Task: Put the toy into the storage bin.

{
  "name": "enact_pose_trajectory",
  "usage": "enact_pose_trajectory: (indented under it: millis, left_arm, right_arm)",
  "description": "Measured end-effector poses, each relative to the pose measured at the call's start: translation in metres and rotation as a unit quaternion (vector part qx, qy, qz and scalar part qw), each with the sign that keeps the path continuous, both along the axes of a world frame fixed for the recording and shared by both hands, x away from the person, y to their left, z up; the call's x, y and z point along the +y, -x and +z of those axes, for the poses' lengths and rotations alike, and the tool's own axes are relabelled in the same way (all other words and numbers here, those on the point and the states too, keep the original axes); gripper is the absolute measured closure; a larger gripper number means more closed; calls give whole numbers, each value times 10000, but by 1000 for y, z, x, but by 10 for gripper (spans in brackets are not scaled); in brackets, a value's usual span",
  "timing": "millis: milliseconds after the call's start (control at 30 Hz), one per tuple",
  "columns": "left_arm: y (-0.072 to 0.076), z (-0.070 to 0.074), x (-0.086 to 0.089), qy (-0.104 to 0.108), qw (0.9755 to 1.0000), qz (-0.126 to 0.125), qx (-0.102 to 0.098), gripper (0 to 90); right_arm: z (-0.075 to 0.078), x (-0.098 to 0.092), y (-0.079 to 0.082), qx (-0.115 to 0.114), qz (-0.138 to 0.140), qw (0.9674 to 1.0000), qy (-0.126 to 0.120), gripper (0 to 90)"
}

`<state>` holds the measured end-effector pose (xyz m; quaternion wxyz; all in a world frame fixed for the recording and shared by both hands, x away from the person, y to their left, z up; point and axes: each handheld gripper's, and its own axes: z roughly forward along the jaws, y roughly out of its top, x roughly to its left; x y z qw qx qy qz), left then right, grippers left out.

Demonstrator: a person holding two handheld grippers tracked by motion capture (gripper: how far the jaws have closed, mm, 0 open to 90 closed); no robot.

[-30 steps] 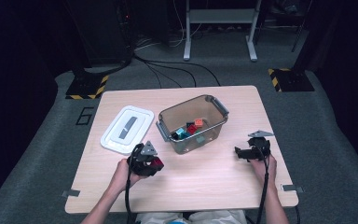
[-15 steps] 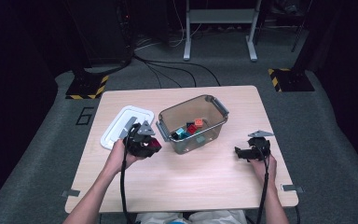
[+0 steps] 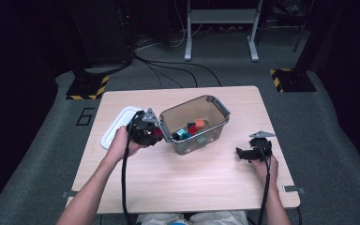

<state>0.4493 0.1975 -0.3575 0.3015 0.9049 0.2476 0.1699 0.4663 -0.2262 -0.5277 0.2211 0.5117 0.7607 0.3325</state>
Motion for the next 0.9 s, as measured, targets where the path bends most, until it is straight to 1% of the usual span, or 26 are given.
enact_pose_trajectory:
  millis: [267, 433, 533, 600, 700, 900]
  left_arm:
    - [-13, 13, -11, -70, 9999, -46, -66, 589]
    - [-22, 19, -24, -133, 9998, -94, -101, 589]
    - [-30, 21, -32, -135, 9998, -130, -111, 589]
    - [-36, 21, -38, -116, 9998, -150, -89, 589]
    - [-45, 20, -48, -159, 9997, -166, -62, 589]
    - [-62, 13, -67, -170, 9998, -145, 9, 588]
  right_arm:
    - [0, 0, 0, 0, -2, 10000, 1, 68]
    - [0, 0, 0, 2, -1, 10000, -2, 69]
    - [0, 0, 0, 0, -4, 10000, -4, 68]
    - [0, 0, 0, 1, 1, 10000, -2, 69]
    - [0, 0, 0, 3, -1, 10000, -4, 69]
    - [0, 0, 0, 6, 7, 10000, -9, 68]
